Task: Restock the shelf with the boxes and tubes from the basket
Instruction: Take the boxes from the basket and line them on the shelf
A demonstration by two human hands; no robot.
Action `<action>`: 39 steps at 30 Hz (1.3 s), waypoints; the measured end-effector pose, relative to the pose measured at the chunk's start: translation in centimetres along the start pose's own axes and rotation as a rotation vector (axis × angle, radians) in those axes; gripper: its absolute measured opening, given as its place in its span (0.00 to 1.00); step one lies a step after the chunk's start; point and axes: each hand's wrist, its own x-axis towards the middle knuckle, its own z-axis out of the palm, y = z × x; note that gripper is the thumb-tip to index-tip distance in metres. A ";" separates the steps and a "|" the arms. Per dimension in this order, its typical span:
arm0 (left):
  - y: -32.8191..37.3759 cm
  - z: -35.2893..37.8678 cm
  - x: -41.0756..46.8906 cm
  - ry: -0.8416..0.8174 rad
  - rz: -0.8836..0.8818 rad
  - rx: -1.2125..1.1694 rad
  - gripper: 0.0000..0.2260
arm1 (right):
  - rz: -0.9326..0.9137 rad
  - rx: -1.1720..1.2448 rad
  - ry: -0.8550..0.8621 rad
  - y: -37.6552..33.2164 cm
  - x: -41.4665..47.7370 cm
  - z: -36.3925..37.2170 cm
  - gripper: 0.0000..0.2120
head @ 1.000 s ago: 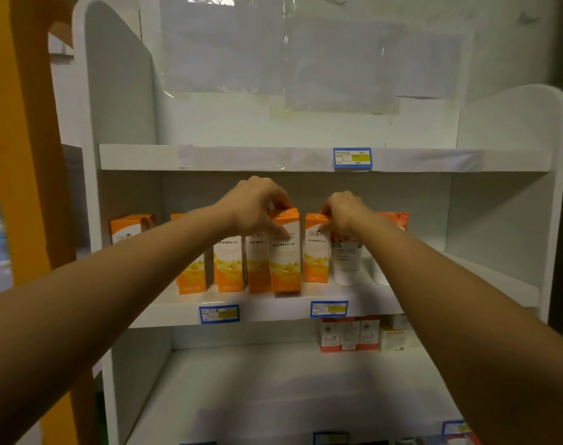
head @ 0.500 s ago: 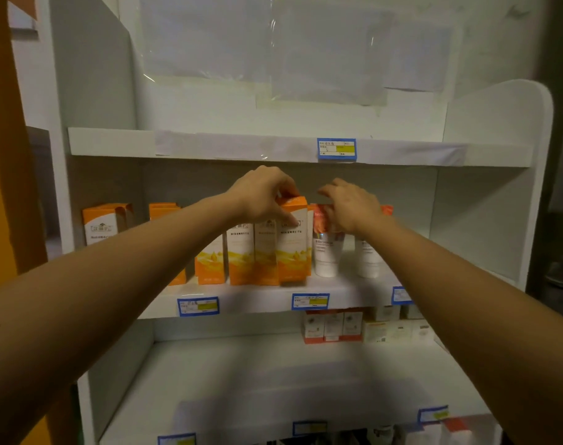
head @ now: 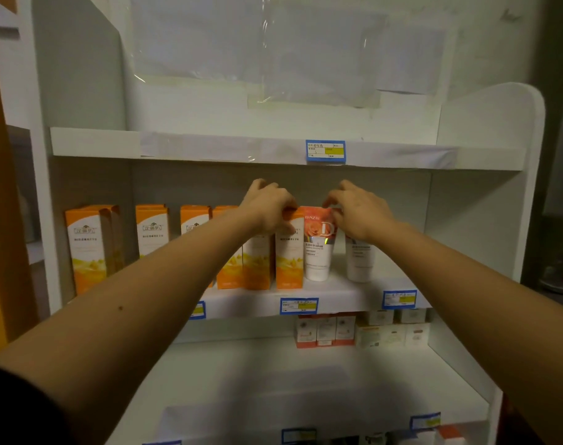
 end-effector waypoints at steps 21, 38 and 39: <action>-7.1 -3.0 -6.4 0.045 -0.154 0.110 0.19 | -0.109 0.008 -0.042 -5.9 -0.9 -2.2 0.16; -17.0 -2.4 -11.6 -0.064 -0.279 0.039 0.15 | -0.292 -0.017 0.025 -16.5 3.5 0.2 0.17; -17.1 -2.4 -11.4 -0.058 -0.281 0.037 0.16 | -0.294 -0.020 0.023 -16.9 3.7 0.4 0.16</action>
